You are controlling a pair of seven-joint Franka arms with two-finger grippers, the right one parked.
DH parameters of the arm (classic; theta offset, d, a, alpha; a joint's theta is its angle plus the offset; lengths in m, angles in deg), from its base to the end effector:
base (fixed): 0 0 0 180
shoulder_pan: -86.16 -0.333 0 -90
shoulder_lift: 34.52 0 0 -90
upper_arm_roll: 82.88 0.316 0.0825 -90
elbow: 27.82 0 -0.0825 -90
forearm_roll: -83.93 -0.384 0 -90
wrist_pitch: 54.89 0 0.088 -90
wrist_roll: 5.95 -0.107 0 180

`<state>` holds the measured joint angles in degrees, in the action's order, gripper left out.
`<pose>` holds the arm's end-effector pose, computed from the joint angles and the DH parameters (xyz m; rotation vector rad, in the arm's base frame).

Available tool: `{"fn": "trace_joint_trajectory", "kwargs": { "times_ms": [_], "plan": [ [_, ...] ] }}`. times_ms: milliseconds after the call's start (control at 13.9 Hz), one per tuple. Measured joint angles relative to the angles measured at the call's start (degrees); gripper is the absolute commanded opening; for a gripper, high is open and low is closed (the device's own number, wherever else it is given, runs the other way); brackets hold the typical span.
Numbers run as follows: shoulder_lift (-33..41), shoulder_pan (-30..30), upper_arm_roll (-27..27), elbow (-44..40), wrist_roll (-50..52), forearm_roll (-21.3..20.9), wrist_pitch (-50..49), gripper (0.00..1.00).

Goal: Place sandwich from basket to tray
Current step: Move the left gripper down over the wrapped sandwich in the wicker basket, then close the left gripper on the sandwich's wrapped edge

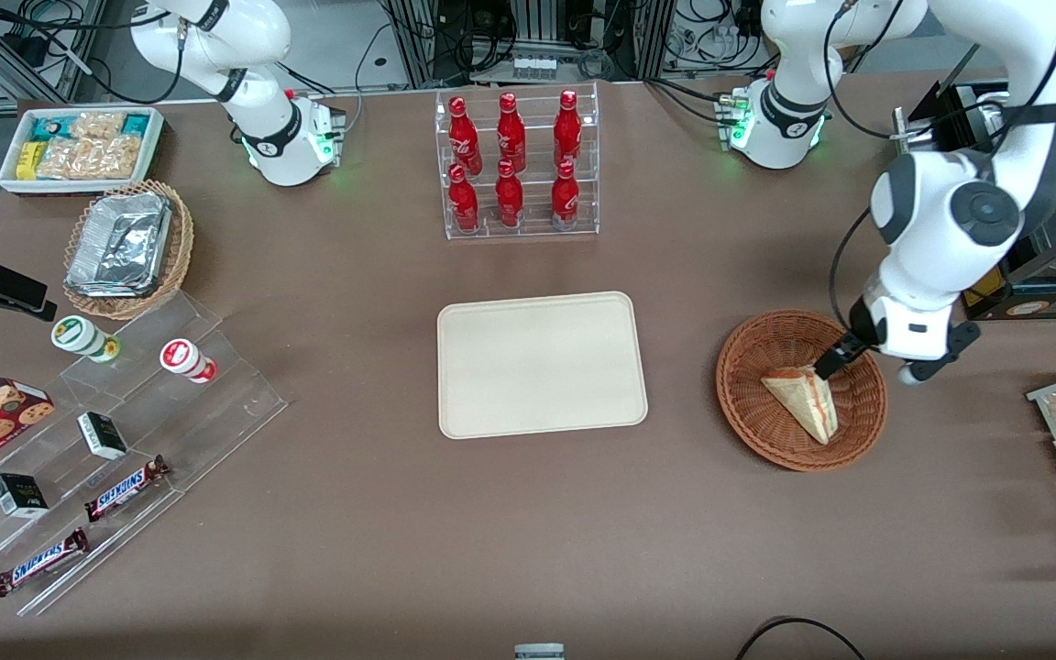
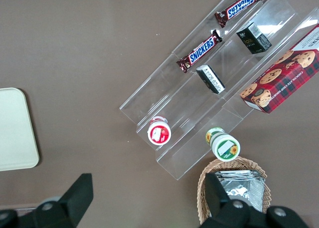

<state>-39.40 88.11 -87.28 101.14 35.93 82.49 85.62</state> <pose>0.5397 -0.0599 0.3384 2.9594 0.9192 0.1720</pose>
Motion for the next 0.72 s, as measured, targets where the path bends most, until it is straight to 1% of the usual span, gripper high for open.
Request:
{"fn": "trace_joint_trajectory", "kwargs": {
  "times_ms": [360, 576, 648, 720],
  "plan": [
    [-2.69, 0.36, -0.14, 2.63, 0.04, 0.0, 5.22, 1.0],
    [-5.78, 0.36, -0.13, 2.98, 0.04, 0.0, 8.49, 1.0],
    [-6.66, 0.36, -0.12, 2.97, 0.04, 0.0, 9.43, 0.93],
    [-7.33, 0.36, -0.12, 2.93, 0.04, 0.0, 9.94, 0.73]
  ]
}}
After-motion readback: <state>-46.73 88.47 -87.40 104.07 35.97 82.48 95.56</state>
